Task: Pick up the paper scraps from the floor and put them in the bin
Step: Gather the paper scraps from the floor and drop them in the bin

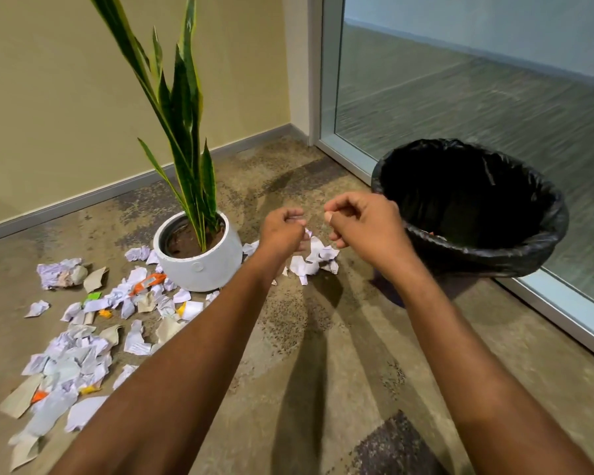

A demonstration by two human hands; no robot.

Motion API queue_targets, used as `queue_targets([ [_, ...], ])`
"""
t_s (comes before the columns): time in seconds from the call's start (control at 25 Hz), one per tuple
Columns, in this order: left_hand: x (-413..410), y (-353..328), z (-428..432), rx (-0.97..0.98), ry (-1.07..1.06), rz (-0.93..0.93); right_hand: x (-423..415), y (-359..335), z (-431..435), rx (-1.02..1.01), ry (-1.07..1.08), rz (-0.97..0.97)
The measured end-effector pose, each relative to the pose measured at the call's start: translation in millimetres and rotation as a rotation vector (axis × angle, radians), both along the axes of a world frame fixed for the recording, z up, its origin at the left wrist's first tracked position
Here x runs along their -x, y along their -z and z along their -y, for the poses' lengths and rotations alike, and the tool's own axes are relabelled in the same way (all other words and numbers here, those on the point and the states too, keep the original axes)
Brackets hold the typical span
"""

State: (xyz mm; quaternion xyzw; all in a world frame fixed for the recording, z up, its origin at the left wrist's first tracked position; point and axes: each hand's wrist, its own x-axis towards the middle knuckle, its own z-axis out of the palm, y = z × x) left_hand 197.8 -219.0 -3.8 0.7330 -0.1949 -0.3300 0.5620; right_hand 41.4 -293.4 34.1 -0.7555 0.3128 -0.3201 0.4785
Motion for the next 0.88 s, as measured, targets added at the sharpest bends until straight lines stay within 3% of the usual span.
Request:
queue_targets([
  [0.12,-18,44,-11,-0.165,-0.040,0.032,-22,58,5,0.025,-0.066,-0.235],
  [0.24,-29,79,-17,-0.313,0.067,0.098,-27,113,21,0.030,-0.102,-0.476],
  [0.4,-41,108,-18,-0.533,0.238,0.425,-37,162,43,0.078,-0.181,-0.705],
  [0.52,-53,120,-14,-0.568,0.394,0.697,-55,182,54,0.110,-0.209,-0.848],
  [0.72,-59,126,5,-0.546,0.524,0.750,-87,204,69,0.158,-0.286,-0.913],
  [0.88,-61,133,10,-0.576,0.588,0.812,-92,215,62,0.367,-0.322,-0.784],
])
